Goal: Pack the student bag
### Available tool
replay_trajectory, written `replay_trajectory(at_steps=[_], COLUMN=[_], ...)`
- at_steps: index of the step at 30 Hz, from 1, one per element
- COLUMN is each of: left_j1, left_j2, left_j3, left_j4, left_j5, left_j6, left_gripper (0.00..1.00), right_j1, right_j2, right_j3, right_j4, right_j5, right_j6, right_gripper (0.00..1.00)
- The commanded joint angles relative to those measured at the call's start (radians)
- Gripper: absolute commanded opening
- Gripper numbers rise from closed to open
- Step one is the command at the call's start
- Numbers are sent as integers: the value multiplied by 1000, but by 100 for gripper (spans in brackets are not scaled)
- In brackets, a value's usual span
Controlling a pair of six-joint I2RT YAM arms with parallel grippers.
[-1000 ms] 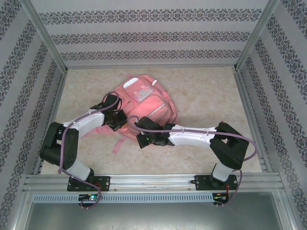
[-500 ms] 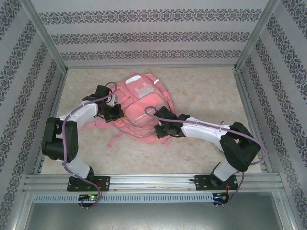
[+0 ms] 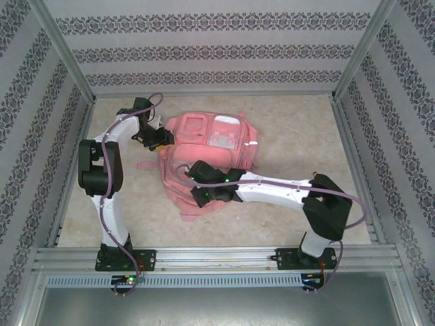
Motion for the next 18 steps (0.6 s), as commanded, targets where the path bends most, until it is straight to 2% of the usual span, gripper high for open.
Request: replay_trajectory(at_steps=[1,6,9,13,18], left_j1=[18,15,-2,-64,-139], left_j2=[-107,-365,-510,-610,-626], left_j3=[-60,-264,-404,-576,-674], left_j4=[26,-53,-54,68,168], left_j5=[-118,-265,-242,-114,-149], left_j6=[-164,-196,-253,-408,-518], left_gripper=[49,54,54,55,55], right_j1=[22,25,25,25,25], right_j2=[83,131,142,156,159], right_j3=[85,118,126,148,154], right_j4=[22,63,71,76,118], right_j5=[-43,-87,-87,-109,-151], right_j6=[52,58,51,57,104], right_gripper=[0,0,0,0,0])
